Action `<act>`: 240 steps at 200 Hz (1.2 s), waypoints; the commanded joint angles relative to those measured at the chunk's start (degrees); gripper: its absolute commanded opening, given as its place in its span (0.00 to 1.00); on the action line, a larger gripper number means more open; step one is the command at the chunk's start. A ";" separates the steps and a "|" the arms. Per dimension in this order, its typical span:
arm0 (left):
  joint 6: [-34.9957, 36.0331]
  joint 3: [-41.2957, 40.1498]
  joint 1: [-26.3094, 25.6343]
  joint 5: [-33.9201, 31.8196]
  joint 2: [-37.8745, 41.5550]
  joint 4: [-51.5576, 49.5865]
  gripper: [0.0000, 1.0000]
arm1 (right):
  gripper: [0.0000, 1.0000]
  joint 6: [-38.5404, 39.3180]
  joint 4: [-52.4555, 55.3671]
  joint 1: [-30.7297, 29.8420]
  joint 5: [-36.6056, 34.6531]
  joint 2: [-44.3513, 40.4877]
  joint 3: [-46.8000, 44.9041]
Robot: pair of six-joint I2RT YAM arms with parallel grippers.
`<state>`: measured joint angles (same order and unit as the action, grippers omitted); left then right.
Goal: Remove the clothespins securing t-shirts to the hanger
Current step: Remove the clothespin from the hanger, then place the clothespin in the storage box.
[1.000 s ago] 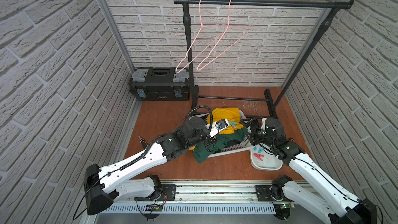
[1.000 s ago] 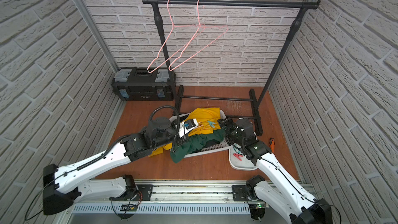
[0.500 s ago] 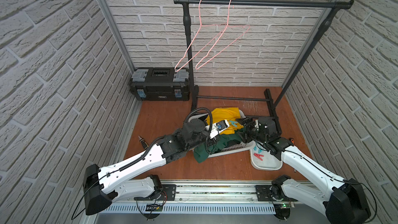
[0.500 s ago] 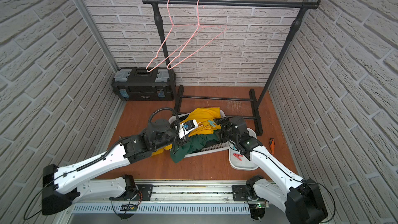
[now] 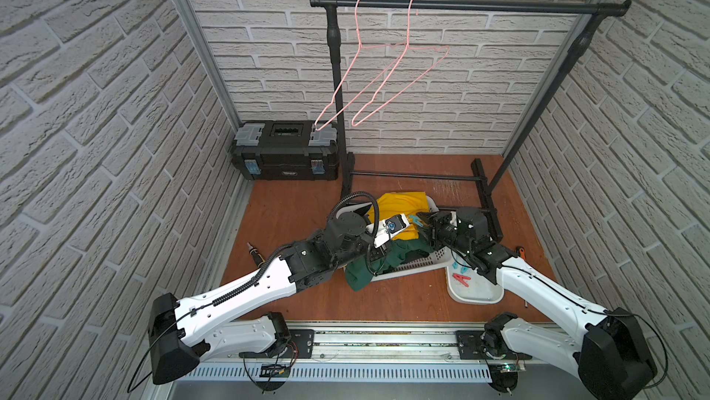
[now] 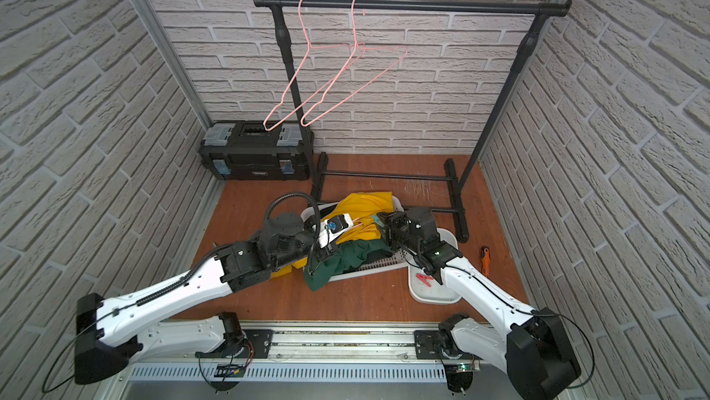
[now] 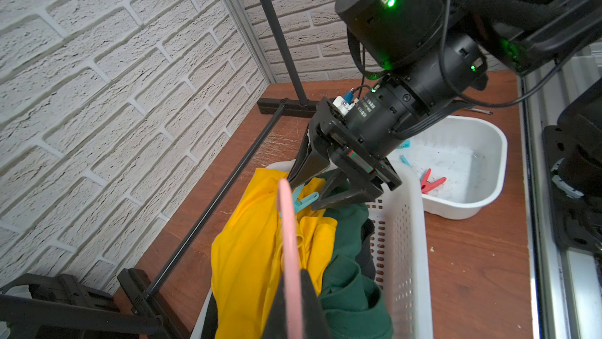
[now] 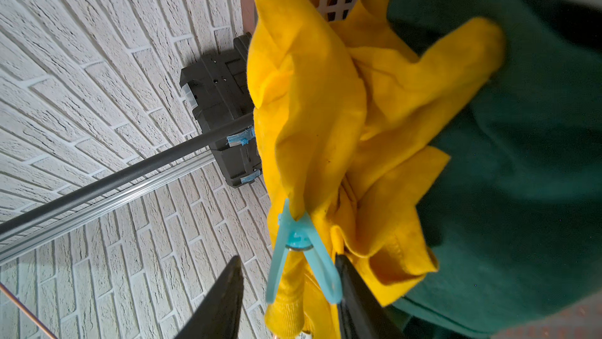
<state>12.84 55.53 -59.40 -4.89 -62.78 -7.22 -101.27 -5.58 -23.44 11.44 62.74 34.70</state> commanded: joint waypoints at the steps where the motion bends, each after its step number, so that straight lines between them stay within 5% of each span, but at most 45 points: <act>1: 0.23 -0.42 -0.20 -0.61 1.22 2.48 0.00 | 0.41 -0.50 -2.69 -0.47 -0.65 -0.35 0.50; 82: 0.56 -0.50 -0.19 -0.77 1.26 2.48 0.00 | 0.23 1.03 -0.93 -0.51 -2.19 -3.02 -0.56; 175: 0.77 -0.51 -0.20 -0.56 1.41 2.21 0.00 | 0.17 4.63 8.56 0.06 -7.32 -12.68 -1.79; 240: 0.69 -0.46 -0.24 -0.59 1.37 2.13 0.00 | 0.16 21.34 42.50 1.24 -22.30 -23.04 8.57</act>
<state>13.04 55.53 -59.44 -4.89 -62.50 -7.14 -90.26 20.84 -22.59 -1.93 41.56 36.97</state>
